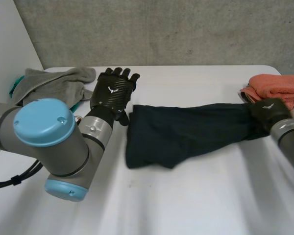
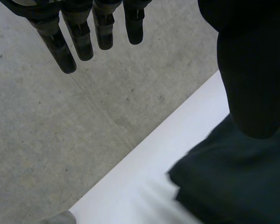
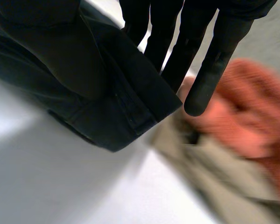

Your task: Fold the laundry.

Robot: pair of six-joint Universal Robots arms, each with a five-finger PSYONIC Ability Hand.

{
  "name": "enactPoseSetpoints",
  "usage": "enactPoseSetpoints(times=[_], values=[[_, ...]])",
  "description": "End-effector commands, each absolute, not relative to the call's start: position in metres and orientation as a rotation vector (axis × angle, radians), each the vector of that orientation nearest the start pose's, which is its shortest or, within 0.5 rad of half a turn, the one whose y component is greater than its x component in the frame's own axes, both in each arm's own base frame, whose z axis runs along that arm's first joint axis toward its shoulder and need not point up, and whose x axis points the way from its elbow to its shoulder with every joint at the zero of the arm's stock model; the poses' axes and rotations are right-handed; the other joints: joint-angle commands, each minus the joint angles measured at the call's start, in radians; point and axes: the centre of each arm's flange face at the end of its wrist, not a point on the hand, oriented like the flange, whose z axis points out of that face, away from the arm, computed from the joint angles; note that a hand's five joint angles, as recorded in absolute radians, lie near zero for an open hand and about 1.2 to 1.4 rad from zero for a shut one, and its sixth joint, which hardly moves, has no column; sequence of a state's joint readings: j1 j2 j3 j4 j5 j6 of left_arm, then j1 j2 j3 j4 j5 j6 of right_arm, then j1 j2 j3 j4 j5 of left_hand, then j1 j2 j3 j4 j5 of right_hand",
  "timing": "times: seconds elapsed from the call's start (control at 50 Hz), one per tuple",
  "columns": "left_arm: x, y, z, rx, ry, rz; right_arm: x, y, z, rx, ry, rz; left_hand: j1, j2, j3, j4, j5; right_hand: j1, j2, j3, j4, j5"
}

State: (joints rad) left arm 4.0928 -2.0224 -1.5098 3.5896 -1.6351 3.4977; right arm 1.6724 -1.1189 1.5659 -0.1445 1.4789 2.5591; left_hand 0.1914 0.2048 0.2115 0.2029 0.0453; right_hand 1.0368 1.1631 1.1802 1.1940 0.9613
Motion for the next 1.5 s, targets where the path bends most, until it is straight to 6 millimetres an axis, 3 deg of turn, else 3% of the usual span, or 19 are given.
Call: enactPoseSetpoints(times=[0.02,0.16,0.2,0.28,0.3,0.34,0.36,0.38,0.42,0.5,0.58,0.66,0.78,0.92,0.96,1.18,1.28,1.38,1.5], values=[[-0.328,-0.245,0.223,0.981,2.012,-2.415,0.163,-0.342,0.193,-1.455,2.514,-2.124,-0.017,-0.03,-0.037,-0.028,-0.045,0.359,0.233,0.216,0.202,0.26],[-0.326,-0.243,0.225,0.971,2.012,-2.415,0.287,-0.288,0.204,-1.783,1.747,-2.272,-0.017,-0.03,-0.037,-0.028,-0.045,0.359,0.233,0.216,0.202,0.26],[-0.326,-0.243,0.225,0.975,2.012,-2.413,0.321,-0.253,0.186,-1.877,1.483,-2.151,-0.017,-0.03,-0.037,-0.028,-0.045,0.359,0.233,0.216,0.202,0.26],[-0.326,-0.241,0.228,0.973,2.005,-2.423,0.341,-0.205,0.145,-2.013,1.262,-1.894,-0.017,-0.03,-0.037,-0.028,-0.045,0.359,0.233,0.216,0.202,0.26],[-0.326,-0.241,0.229,0.972,2.003,-2.425,0.342,-0.2,0.14,-2.041,1.24,-1.868,-0.017,-0.03,-0.037,-0.028,-0.045,0.359,0.233,0.216,0.202,0.26],[-0.327,-0.241,0.23,0.967,2.002,-2.432,0.342,-0.197,0.137,-2.094,1.212,-1.868,-0.017,-0.03,-0.037,-0.028,-0.045,-0.232,-0.359,-0.376,-0.39,-0.331],[-0.327,-0.241,0.232,0.959,1.999,-2.44,0.341,-0.199,0.139,-2.127,1.206,-1.891,-0.017,-0.03,-0.037,-0.028,-0.045,-0.764,-0.891,-0.908,-0.922,-0.863],[-0.327,-0.242,0.233,0.955,1.999,-2.445,0.34,-0.201,0.14,-2.133,1.207,-1.901,-0.017,-0.03,-0.037,-0.028,-0.045,-0.862,-0.989,-1.006,-1.019,-0.961],[-0.329,-0.243,0.237,0.939,2.0,-2.47,0.339,-0.202,0.144,-2.11,1.224,-1.917,-0.017,-0.03,-0.037,-0.028,-0.045,-0.862,-0.989,-1.006,-1.019,-0.961],[-0.335,-0.245,0.251,0.907,1.977,-2.541,0.326,-0.217,0.187,-1.846,1.368,-1.998,-0.017,-0.03,-0.037,-0.028,-0.045,-0.862,-0.989,-1.006,-1.019,-0.961],[-0.346,-0.246,0.269,0.89,1.93,-2.62,0.298,-0.25,0.229,-1.23,1.634,-1.939,-0.017,-0.03,-0.037,-0.028,-0.045,-0.862,-0.989,-1.006,-1.019,-0.961],[-0.367,-0.239,0.273,0.933,1.933,-2.656,0.278,-0.275,0.243,-0.859,1.746,-1.82,-0.013,-0.027,-0.033,-0.025,-0.042,-0.862,-0.989,-1.006,-1.019,-0.961],[-0.402,-0.219,0.258,1.096,2.026,-2.601,0.247,-0.306,0.245,-0.729,1.943,-1.742,-0.007,-0.021,-0.027,-0.019,-0.036,-0.862,-0.989,-1.006,-1.019,-0.961],[-0.432,-0.206,0.214,1.274,2.166,-2.424,0.249,-0.329,0.224,-0.701,2.081,-1.578,0.019,0.006,-0.001,0.008,-0.009,-0.862,-0.989,-1.006,-1.019,-0.961],[-0.435,-0.211,0.186,1.286,2.236,-2.289,0.251,-0.332,0.216,-0.706,2.108,-1.523,0.019,0.006,-0.001,0.008,-0.009,-0.862,-0.989,-1.006,-1.019,-0.961],[-0.402,-0.236,0.13,1.197,2.383,-1.826,0.258,-0.346,0.147,-0.929,2.225,-1.326,0.048,0.035,0.028,0.037,0.02,-0.862,-0.989,-1.006,-1.019,-0.961],[-0.392,-0.233,0.128,1.224,2.421,-1.711,0.258,-0.344,0.129,-1.12,2.252,-1.296,0.066,0.053,0.046,0.055,0.038,-0.862,-0.989,-1.006,-1.019,-0.961],[-0.392,-0.226,0.137,1.24,2.429,-1.714,0.254,-0.349,0.143,-1.155,2.282,-1.379,0.054,0.041,0.034,0.043,0.026,-0.862,-0.989,-1.006,-1.019,-0.961],[-0.389,-0.222,0.212,1.147,2.346,-1.987,0.251,-0.349,0.183,-1.152,2.245,-1.571,0.005,-0.009,-0.016,-0.007,-0.024,-0.862,-0.989,-1.006,-1.019,-0.961]])
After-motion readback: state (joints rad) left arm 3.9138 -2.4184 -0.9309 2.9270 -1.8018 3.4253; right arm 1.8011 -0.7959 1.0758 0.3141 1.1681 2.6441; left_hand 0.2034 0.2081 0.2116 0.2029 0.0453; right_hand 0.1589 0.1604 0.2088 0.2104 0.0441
